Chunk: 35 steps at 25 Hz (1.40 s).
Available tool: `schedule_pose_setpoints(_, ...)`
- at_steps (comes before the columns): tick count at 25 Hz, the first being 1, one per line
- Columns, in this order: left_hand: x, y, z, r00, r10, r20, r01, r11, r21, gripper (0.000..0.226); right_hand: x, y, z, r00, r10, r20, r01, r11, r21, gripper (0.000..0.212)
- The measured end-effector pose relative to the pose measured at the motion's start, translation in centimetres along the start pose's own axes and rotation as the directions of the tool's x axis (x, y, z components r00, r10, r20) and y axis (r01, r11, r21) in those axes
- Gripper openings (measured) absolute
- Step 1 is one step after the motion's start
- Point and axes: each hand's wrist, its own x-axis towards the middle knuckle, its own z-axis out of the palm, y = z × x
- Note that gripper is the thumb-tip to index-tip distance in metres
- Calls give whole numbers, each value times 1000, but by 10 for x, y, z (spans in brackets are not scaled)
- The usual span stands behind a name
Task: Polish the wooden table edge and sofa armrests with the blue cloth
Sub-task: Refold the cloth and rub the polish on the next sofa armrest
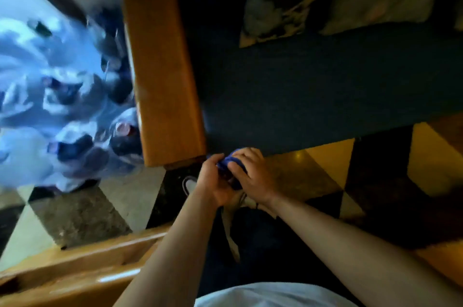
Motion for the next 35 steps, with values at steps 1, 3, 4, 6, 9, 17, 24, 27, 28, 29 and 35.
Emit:
schedule_pose_setpoints(1,-9,-3,32,999,9,37,-12,996,90,39,-6,3,-26,992,102,-78,-94,991,94,52)
schedule_pose_setpoints(3,-23,-12,89,996,28,88,-50,965,256,31,-20,3,-72,948,248,-199,-183,938,294,49)
schedule_pose_setpoints(4,-29,-18,112,992,41,118,-77,943,323,27,-27,2,-94,914,320,-248,-196,886,420,44)
schedule_pose_setpoints(6,-39,-36,164,985,36,167,-110,882,458,19,-46,11,-145,784,508,-358,-160,721,674,30)
schedule_pose_setpoints(9,-42,-62,228,975,-21,219,-126,762,636,24,-68,30,-206,604,678,-418,-17,535,845,24)
schedule_pose_setpoints(17,-46,-140,360,916,-105,386,-287,500,817,32,-90,60,-289,402,822,-403,183,359,915,31)
schedule_pose_setpoints(24,9,-164,462,894,-258,366,-238,419,876,46,-70,135,-365,371,880,-297,116,273,955,44)
schedule_pose_setpoints(27,39,-169,523,867,-381,320,-179,362,915,34,-59,174,-410,458,838,-297,76,296,952,81)
schedule_pose_setpoints(28,46,-172,540,863,-391,321,-180,356,917,28,-57,180,-426,477,829,-293,47,309,950,89)
schedule_pose_setpoints(29,52,-174,557,855,-398,332,-188,358,914,20,-56,186,-441,471,824,-314,-3,357,934,91)
schedule_pose_setpoints(35,64,-212,670,809,-490,324,-228,246,942,37,-87,247,-538,82,920,-383,229,357,906,46)
